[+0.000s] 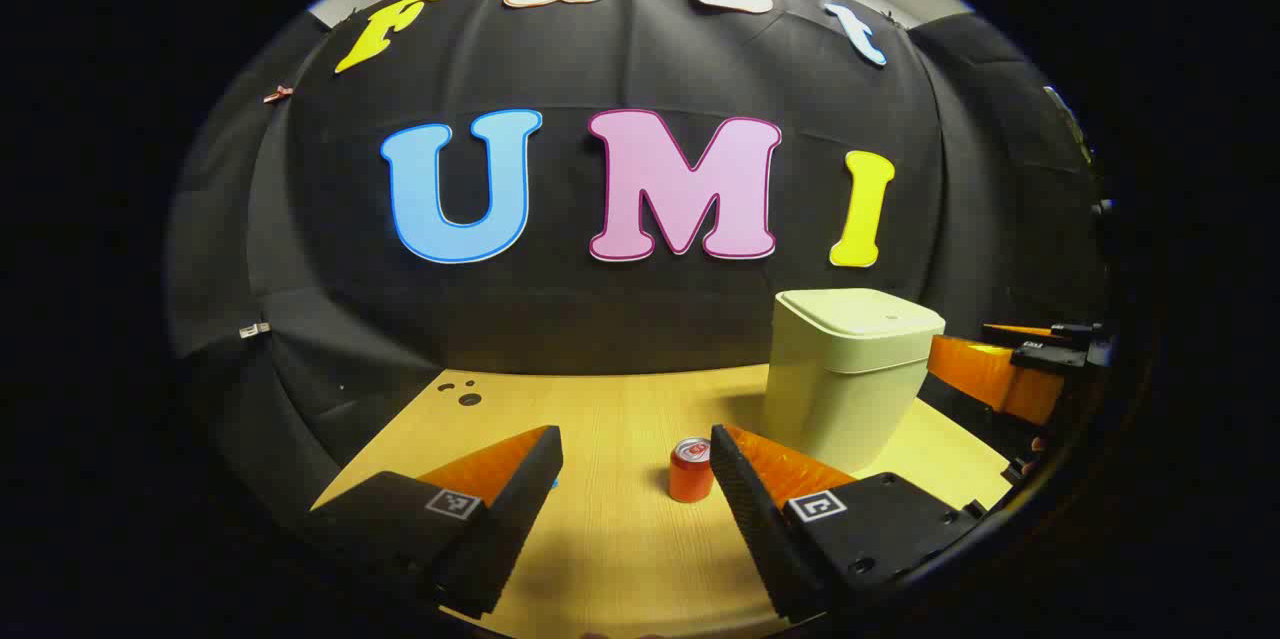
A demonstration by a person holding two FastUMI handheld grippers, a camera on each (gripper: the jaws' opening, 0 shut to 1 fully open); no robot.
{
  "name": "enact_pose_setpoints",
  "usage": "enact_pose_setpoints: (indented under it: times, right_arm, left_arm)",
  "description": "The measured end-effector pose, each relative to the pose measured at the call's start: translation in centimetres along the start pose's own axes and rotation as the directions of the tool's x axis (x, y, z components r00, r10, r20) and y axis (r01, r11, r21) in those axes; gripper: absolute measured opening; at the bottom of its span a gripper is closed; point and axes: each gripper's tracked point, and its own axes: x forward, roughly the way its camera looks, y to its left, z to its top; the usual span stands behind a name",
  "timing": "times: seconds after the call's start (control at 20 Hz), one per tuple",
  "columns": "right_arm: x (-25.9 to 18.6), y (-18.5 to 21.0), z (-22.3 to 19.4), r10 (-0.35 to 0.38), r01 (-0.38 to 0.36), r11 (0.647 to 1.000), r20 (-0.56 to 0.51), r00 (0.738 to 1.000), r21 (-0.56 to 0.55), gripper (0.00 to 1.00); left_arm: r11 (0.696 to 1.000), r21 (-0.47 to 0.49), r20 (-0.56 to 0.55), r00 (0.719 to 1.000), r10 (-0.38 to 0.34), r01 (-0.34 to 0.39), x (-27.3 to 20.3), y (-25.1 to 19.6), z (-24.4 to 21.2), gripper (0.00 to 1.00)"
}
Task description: Press the lid of the desktop garbage bin to open it, pick up the crumpled paper on the desktop and throw it into the bin, then pick up the pop can on the desktop and drop it into the bin, and finally close the garbage bin lid.
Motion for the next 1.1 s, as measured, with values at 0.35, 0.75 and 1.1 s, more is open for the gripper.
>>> enact_pose_setpoints:
  times: [0.35, 0.75, 1.1]
  right_arm:
    - [0.8, 0.1, -0.2, 0.000, 0.000, 1.000, -0.008, 1.000, -0.009, 0.99]
    - [0.8, 0.4, -0.4, 0.029, -0.029, 0.999, -0.014, 0.999, -0.026, 0.99]
    - [0.5, 0.4, -1.0, 0.042, -0.043, 0.998, -0.032, 0.999, -0.039, 0.99]
  left_arm:
    - [1.000, -0.003, -0.014, 1.000, -0.011, 0.011, 0.7, -0.1, -0.4, 0.96]
    - [1.000, 0.000, -0.012, 1.000, 0.004, -0.004, 0.7, -0.2, -0.6, 0.95]
    - [1.000, -0.009, -0.014, 1.000, -0.008, 0.007, 0.6, -0.9, -0.9, 0.95]
